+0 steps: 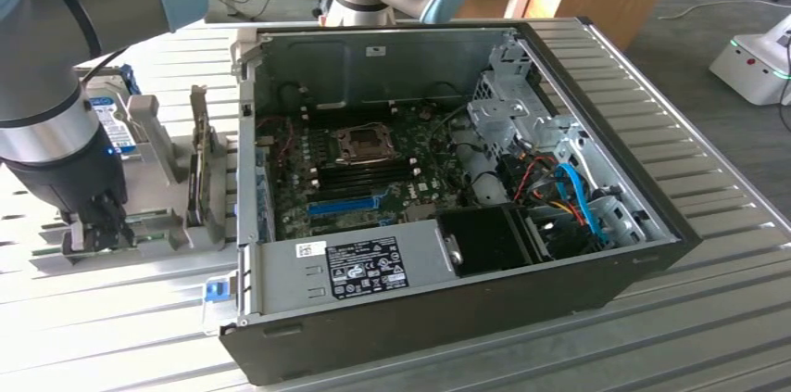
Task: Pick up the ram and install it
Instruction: 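Pick up the ram and move it above insertion slot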
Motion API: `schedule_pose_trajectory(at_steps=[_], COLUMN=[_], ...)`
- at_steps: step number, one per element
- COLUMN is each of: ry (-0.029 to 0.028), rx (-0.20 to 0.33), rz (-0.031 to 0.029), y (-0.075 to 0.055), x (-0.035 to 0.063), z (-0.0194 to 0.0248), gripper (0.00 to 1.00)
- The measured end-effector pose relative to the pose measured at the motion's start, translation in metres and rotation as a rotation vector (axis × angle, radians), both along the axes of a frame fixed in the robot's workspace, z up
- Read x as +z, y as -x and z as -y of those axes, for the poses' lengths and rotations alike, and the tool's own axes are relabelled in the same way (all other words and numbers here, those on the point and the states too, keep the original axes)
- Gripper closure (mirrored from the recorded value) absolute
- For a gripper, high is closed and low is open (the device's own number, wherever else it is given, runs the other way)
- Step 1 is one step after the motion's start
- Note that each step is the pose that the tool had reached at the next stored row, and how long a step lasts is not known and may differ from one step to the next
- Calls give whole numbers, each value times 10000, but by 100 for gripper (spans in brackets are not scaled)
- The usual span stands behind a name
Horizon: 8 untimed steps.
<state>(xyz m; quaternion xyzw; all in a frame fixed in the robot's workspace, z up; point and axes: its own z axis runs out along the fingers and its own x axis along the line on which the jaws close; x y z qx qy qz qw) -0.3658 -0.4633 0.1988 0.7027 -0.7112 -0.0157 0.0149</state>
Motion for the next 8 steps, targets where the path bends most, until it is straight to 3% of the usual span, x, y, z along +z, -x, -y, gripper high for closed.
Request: schedule_pose_trajectory(at_steps=[8], ry=[1], rx=[0], rz=[-2], y=[1], x=[50], z=[0], gripper=[88])
